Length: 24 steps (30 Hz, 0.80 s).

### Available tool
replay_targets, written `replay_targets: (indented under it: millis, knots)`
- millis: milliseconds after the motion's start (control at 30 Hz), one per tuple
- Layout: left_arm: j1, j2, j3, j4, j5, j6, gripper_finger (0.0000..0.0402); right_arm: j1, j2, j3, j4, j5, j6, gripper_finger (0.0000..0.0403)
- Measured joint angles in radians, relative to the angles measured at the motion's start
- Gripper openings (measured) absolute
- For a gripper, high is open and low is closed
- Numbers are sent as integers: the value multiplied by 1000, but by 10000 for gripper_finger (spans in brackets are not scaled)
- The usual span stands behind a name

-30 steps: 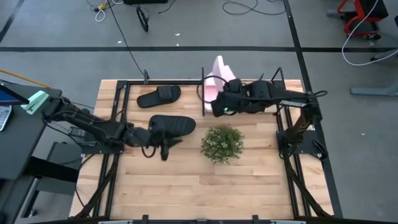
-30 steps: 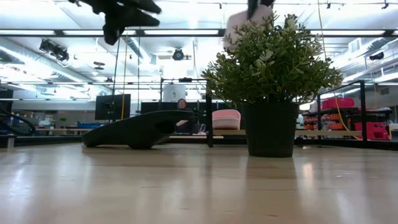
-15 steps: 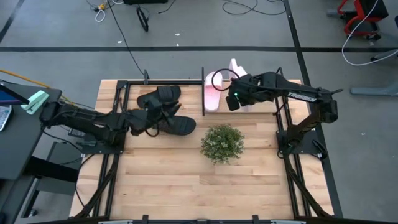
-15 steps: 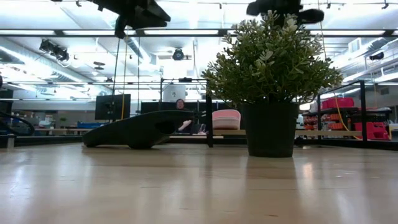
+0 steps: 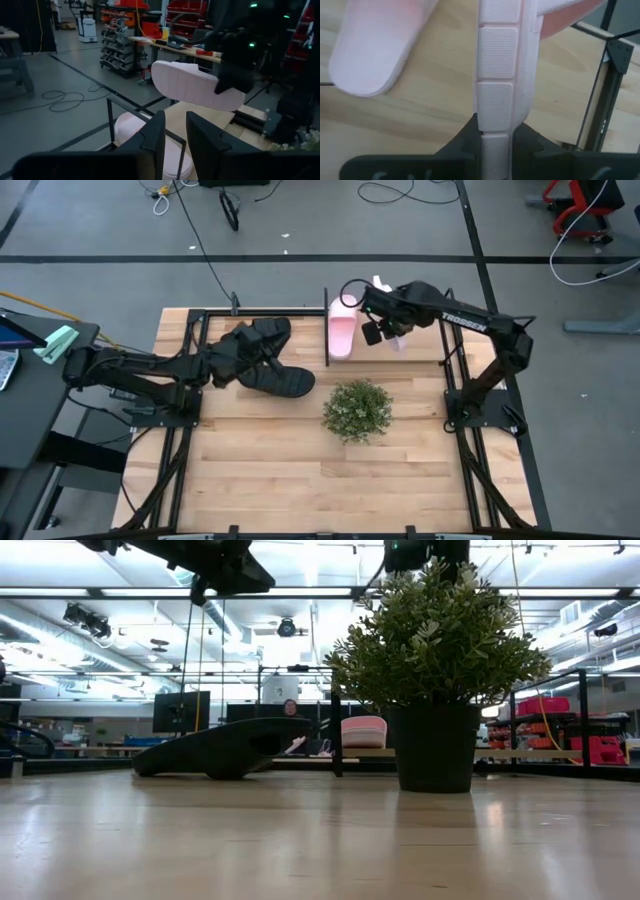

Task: Pick and place slides into the shelf
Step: Put the pink slide on the shelf

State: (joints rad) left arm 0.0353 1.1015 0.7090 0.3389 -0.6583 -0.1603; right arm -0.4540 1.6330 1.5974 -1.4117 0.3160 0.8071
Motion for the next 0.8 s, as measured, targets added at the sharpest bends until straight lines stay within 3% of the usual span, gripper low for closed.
replay_targets:
  millis: [467, 800]
  knots:
    - [8, 0, 0, 0, 9, 144, 74, -99, 154, 0, -31, 35, -77, 63]
    - [8, 0, 0, -1, 9, 148, 62, -100, 237, 0, -9, 54, -112, 63]
